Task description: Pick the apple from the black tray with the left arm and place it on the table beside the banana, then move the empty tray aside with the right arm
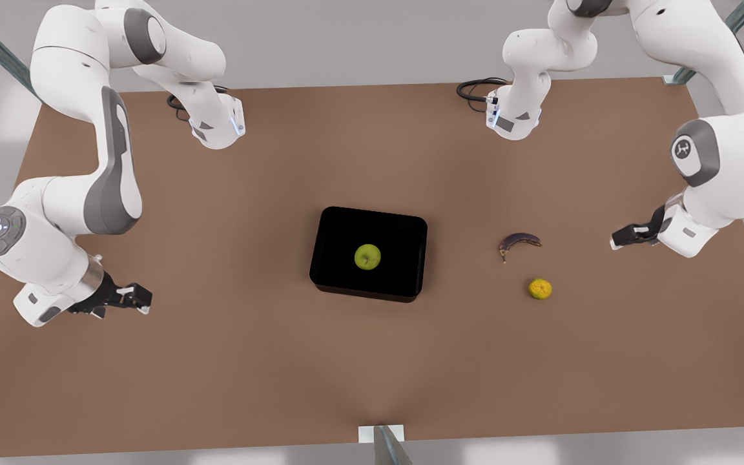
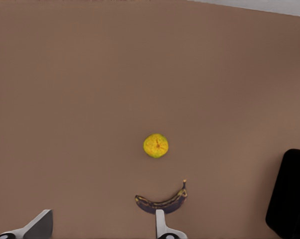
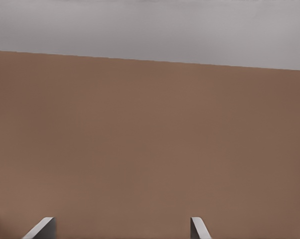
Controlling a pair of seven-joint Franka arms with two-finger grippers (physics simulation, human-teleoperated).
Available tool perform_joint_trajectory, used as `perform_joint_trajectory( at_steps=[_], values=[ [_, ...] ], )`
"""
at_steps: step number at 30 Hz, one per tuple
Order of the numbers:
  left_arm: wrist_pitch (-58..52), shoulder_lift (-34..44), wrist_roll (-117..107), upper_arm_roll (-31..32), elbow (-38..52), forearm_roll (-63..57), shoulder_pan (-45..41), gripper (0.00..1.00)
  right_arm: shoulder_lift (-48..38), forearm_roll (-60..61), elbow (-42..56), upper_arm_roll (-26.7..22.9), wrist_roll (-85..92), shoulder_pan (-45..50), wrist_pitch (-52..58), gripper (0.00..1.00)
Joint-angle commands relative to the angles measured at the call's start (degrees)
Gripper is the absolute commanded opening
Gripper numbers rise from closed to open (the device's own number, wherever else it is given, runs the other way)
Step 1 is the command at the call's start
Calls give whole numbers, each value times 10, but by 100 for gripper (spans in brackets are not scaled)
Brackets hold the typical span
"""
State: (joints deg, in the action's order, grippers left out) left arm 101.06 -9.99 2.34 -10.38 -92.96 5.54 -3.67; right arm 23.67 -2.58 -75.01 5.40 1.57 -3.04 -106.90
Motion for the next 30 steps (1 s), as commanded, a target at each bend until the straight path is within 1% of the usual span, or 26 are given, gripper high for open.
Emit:
perform_joint_trajectory(
  at_steps=[1, 2, 4, 5, 7, 10, 12, 14, 15, 20, 22, 26, 28, 29, 30],
  values=[
    [34, 1, 54, 0, 0, -2, 0, 100, 0, -1, 0, 0, 12, 3, -10, 100],
    [33, 1, 55, 12, 6, -5, -3, 100, 0, -1, 0, 0, 12, 3, -10, 100],
    [37, -1, 43, 14, 16, -14, -72, 100, 0, -1, 0, 1, 12, 3, -10, 100],
    [43, -4, -105, 22, 16, -34, -168, 100, 0, -1, 0, 1, 12, 3, -10, 100],
    [49, -9, -287, 23, 16, -57, -279, 100, 0, -1, 1, 0, 12, 3, -10, 100],
    [48, -42, -436, 24, 12, -56, -362, 100, 0, -1, 1, 0, 11, 3, -10, 100],
    [65, -68, -508, 24, 9, -54, -393, 100, 1, -1, 1, 0, 11, 3, -10, 100],
    [135, -103, -568, 24, 11, -47, -417, 100, 0, -2, 1, 1, 11, 3, -10, 100],
    [145, -126, -576, 24, 23, -47, -421, 100, 1, -3, 1, 1, 10, 3, -10, 100],
    [156, -274, -624, 24, 200, -49, -437, 100, 0, -4, 1, 1, 10, 3, -9, 100],
    [177, -304, -639, 23, 230, -51, -447, 100, 0, -4, 1, 1, 10, 3, -9, 100],
    [223, -330, -670, 21, 229, -56, -466, 100, 0, -4, 1, 1, 10, 3, -9, 100],
    [227, -344, -682, 22, 220, -94, -494, 100, 1, -4, 1, 1, 10, 3, -9, 100],
    [232, -348, -690, 22, 210, -90, -500, 100, 1, -4, 1, 1, 10, 3, -9, 100],
    [302, -337, -716, 21, 142, -93, -513, 100, 1, -4, 1, 1, 10, 3, -9, 100]
  ],
)
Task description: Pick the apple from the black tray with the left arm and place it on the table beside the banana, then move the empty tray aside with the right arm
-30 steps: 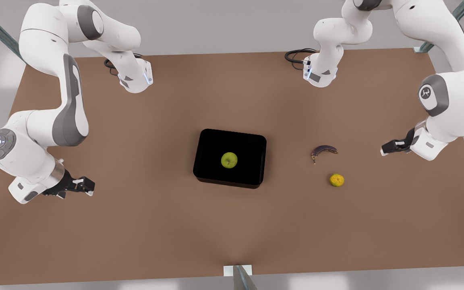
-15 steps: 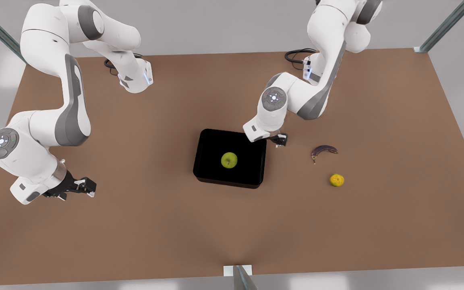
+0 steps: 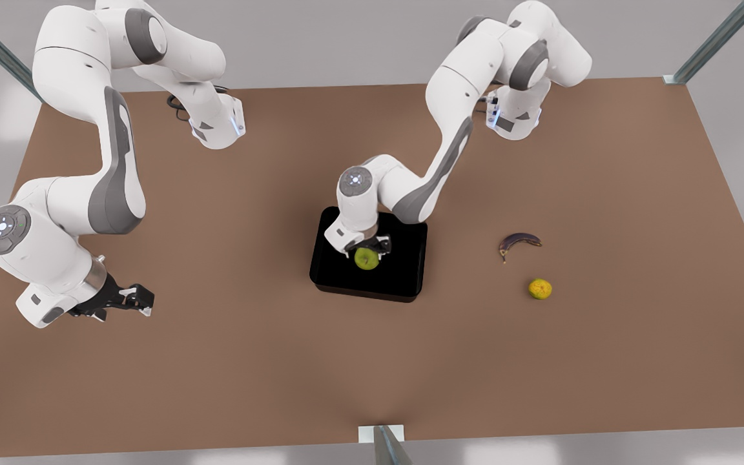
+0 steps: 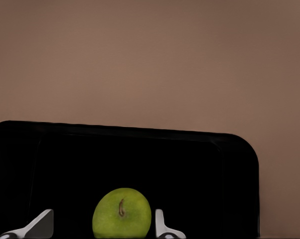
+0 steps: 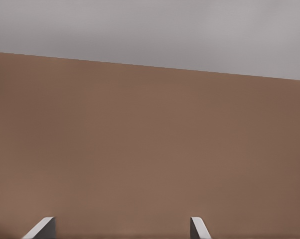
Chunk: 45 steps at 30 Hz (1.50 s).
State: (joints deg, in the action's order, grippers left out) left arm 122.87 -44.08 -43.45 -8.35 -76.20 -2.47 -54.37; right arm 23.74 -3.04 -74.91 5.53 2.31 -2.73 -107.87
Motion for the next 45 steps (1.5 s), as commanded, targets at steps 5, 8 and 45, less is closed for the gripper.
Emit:
perform_joint_trajectory(
  at_steps=[5, 8, 45],
  values=[
    [107, 38, -270, -3, -105, -72, -22, 100, -1, 1, 0, 0, 2, 0, 0, 100],
    [120, 33, -276, -2, -113, -91, -25, 100, -1, 0, 0, 0, 1, 0, 0, 100],
    [-168, 223, 345, -7, -169, -17, 232, 76, -4, -12, 22, 2, -63, 75, 52, 100]
  ],
)
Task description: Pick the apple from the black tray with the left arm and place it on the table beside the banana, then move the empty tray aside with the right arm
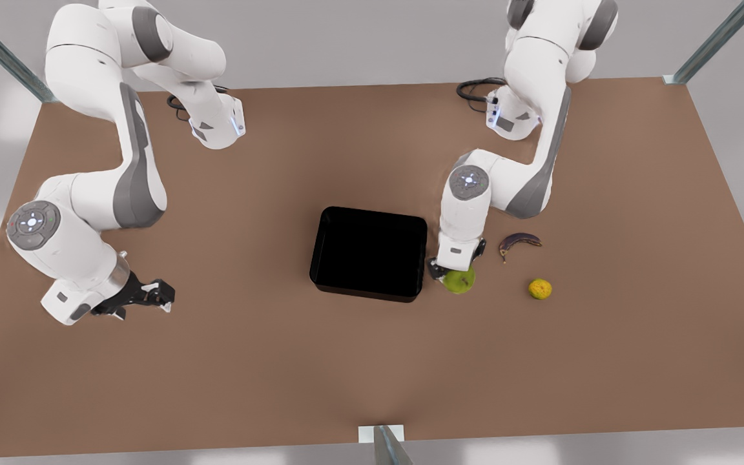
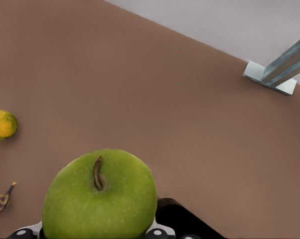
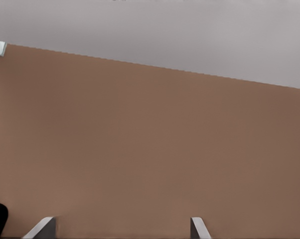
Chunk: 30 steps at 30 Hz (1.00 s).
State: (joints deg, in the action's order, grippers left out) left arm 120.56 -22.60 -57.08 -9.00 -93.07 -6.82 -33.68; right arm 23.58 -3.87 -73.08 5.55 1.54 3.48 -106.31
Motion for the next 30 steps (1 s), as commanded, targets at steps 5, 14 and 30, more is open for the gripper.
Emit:
perform_joint_trajectory(
  at_steps=[5, 14, 30],
  values=[
    [27, -34, 602, -2, -86, 35, 127, 76, -1, -4, 50, 2, -554, 178, 95, 100],
    [117, -140, 586, -3, -11, 85, 143, 81, 13, 42, 40, 47, -690, 217, 101, 100],
    [-131, 194, 609, -36, -95, 142, 174, 100, -122, 79, -379, 74, -720, 209, -298, 100]
  ],
)
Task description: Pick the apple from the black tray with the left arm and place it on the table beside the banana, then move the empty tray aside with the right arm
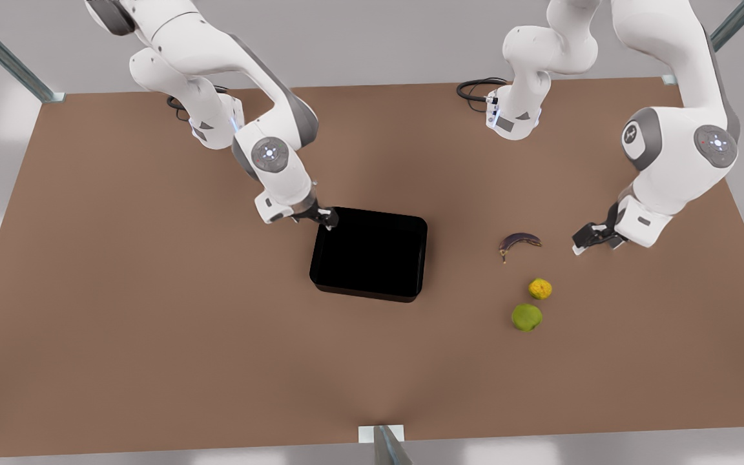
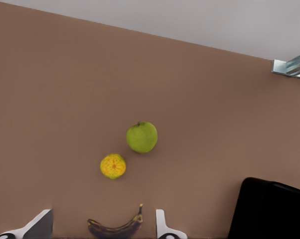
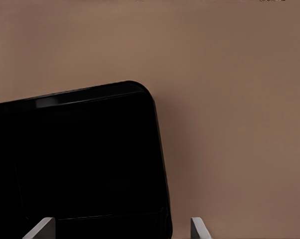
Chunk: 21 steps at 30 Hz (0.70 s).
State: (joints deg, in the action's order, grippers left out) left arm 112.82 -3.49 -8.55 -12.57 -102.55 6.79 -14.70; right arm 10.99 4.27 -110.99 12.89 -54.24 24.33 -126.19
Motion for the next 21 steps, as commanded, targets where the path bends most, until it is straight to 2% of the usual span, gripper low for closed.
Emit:
perform_joint_trajectory(
  at_steps=[1, 3, 16, 21],
  values=[
    [-53, 1, 123, 0, 0, 6, -15, 100, 11, -3, 1, 3, -158, 0, -100, 100],
    [-52, 1, 123, 0, 0, 6, -15, 100, 32, -44, 0, 6, -156, 0, -116, 100],
    [-48, 0, 122, 0, 0, 3, -15, 100, 105, -44, -10, 10, 64, -5, -125, 100],
    [-48, -3, 121, 1, 0, 3, -16, 100, 132, -44, -16, 9, 69, -7, -141, 100]
  ],
)
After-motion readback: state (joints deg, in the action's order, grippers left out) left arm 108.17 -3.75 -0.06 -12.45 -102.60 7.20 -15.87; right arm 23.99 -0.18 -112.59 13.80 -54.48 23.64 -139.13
